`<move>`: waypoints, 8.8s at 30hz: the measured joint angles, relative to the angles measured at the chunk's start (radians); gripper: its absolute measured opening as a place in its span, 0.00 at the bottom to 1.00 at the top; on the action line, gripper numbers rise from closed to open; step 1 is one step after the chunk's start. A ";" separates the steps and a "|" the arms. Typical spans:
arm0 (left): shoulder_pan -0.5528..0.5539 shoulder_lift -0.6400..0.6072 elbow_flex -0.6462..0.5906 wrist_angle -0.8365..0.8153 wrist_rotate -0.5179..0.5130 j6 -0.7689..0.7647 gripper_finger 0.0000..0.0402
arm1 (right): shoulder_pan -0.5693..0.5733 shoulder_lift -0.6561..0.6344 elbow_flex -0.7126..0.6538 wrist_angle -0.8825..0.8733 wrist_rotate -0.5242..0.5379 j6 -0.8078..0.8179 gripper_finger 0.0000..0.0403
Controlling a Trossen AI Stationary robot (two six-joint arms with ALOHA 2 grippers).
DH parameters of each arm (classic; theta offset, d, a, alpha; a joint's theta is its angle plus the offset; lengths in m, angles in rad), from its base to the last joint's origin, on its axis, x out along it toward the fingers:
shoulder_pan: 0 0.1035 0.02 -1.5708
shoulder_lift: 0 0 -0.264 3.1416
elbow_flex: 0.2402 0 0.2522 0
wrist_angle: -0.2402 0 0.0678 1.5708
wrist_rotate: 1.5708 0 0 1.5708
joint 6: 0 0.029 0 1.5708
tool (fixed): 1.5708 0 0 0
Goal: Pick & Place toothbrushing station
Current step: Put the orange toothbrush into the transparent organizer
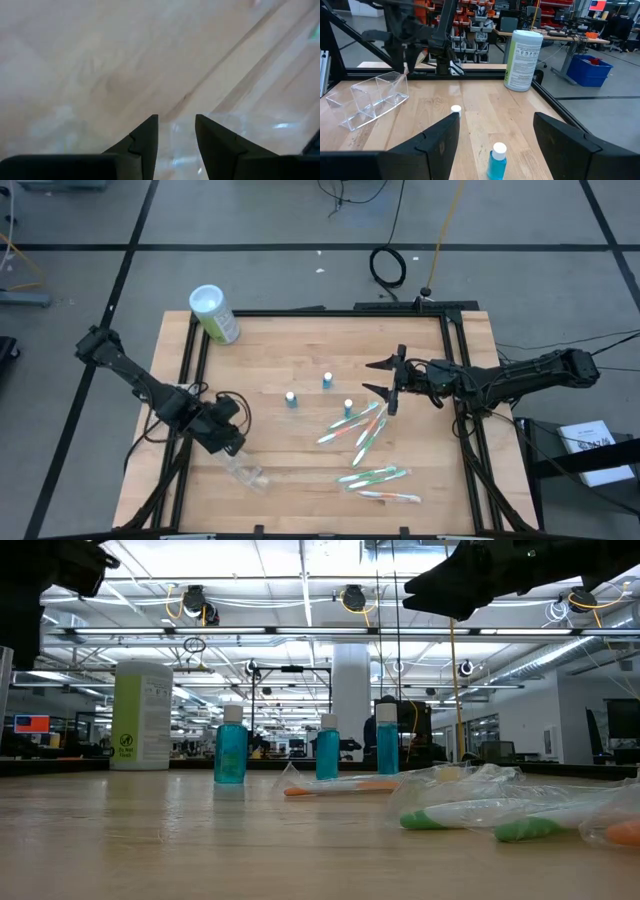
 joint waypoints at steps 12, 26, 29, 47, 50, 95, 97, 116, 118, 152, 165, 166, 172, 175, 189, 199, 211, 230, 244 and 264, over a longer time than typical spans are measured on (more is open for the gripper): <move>0.000 -0.190 0.000 0.240 -0.350 0.409 0.33 | 0.000 0.000 0.000 -0.008 0.000 -0.016 0.61; 0.156 -0.031 -0.027 0.872 -0.077 1.070 0.33 | 0.000 0.000 0.000 -0.022 -0.101 -0.015 0.61; 0.208 0.065 -0.030 0.913 0.026 1.103 0.33 | 0.000 0.000 0.000 -0.023 -0.101 -0.015 0.61; 0.410 0.030 -0.056 0.976 0.122 1.356 0.33 | 0.381 0.014 0.061 -0.382 0.065 0.163 0.61; 0.460 -0.003 -0.116 1.079 0.149 1.339 0.33 | 0.505 0.055 0.114 -0.488 0.137 0.305 0.61; 0.501 -0.006 -0.278 1.343 0.180 1.256 0.33 | 0.772 0.556 0.303 -0.456 -0.080 0.892 0.61; 0.501 -0.006 -0.278 1.343 0.180 1.254 0.33 | 0.779 0.597 0.340 -0.501 -0.071 0.889 0.60; 0.490 -0.006 -0.278 1.337 0.180 1.184 0.33 | 0.811 0.813 0.502 -0.735 -0.357 1.076 0.45; 0.490 -0.006 -0.278 1.335 0.179 1.184 0.33 | 0.820 0.808 0.502 -0.823 -0.355 1.122 0.43; 0.489 -0.006 -0.277 1.335 0.189 1.240 0.33 | 0.555 0.662 0.301 -0.904 0.205 0.978 0.24; 0.489 -0.006 -0.277 1.335 0.190 1.259 0.33 | 0.523 0.580 0.307 -0.709 0.056 0.938 0.41; 0.489 -0.006 -0.277 1.335 0.190 1.262 0.33 | 0.524 0.580 0.307 -0.711 0.026 0.954 0.44; 0.489 -0.006 -0.277 1.335 0.190 1.263 0.33 | 0.528 0.585 0.307 -0.725 0.004 1.068 0.52; 0.489 -0.006 -0.277 1.333 0.190 1.260 0.33 | 0.522 0.601 0.308 -0.728 0.002 1.070 0.51; 0.484 -0.005 -0.277 1.329 0.191 1.245 0.33 | 0.513 0.701 0.313 -0.799 -0.038 1.157 0.36; 0.484 -0.006 -0.277 1.329 0.191 1.244 0.33 | 0.515 0.640 0.308 -0.872 -0.069 1.168 0.05; 0.484 -0.005 -0.277 1.329 0.188 1.284 0.33 | 0.515 0.470 0.307 -1.004 0.186 1.142 0.04; 0.540 -0.006 -0.276 1.390 0.078 1.422 0.34 | 0.300 0.309 0.285 -0.354 0.706 0.145 0.05; 0.674 0.160 -0.241 1.789 0.254 1.392 0.70 | -0.049 0.311 0.117 0.317 -0.110 -0.097 0.05; 0.693 0.388 0.076 1.665 0.351 1.501 0.63 | -0.107 0.325 0.105 0.275 -0.187 -0.094 0.05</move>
